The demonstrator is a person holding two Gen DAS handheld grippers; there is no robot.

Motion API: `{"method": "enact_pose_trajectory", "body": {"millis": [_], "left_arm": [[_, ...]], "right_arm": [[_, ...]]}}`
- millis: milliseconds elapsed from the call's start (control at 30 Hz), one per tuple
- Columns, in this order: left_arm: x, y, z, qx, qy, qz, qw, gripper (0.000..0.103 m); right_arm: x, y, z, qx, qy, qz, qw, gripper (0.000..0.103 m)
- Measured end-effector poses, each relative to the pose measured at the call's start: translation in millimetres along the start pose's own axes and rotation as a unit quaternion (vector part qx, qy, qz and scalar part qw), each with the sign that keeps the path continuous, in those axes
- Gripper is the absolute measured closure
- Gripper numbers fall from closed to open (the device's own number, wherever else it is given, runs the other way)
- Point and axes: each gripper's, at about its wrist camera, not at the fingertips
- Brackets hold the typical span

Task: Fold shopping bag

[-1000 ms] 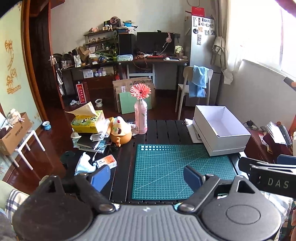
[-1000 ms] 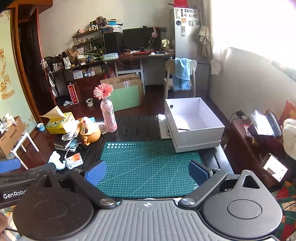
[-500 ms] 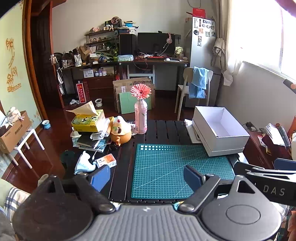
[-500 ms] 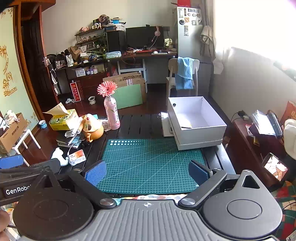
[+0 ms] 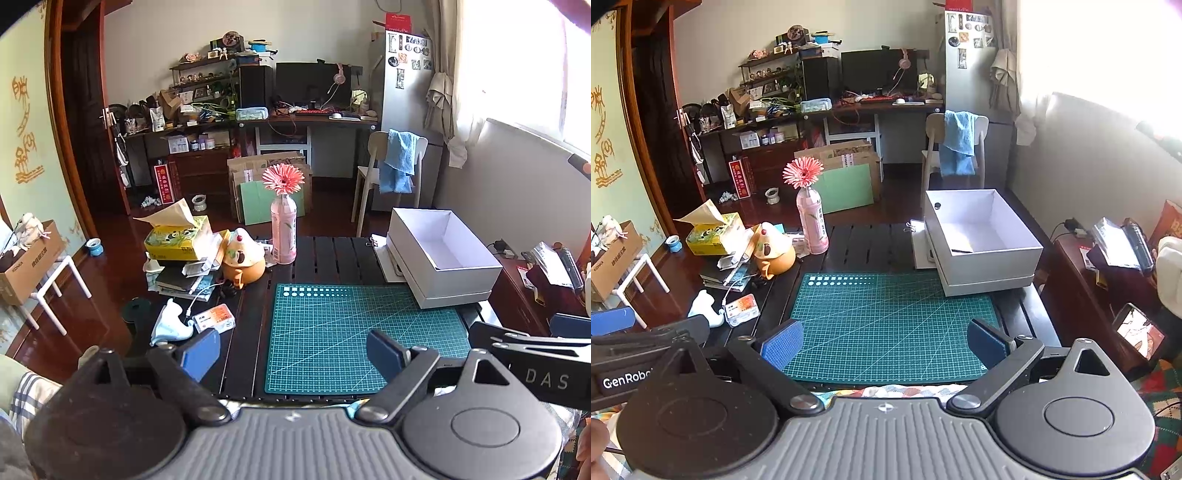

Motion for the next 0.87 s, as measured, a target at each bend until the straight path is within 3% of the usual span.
{"method": "enact_pose_trajectory", "body": {"millis": [867], "left_arm": [[1.4,0.9,2.4,-0.004,-0.004,0.003,1.0000,0.017]], "right_arm": [[2.3,1.6,2.3,-0.006,-0.001,0.004,1.000,0.007]]}}
Point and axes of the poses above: each gripper's, at about its wrist camera, not at the fingertips, and z roughly the way its jaws point, x to its right, y to its underside, and after that the axes turned 10 degrees about -y, right-handed
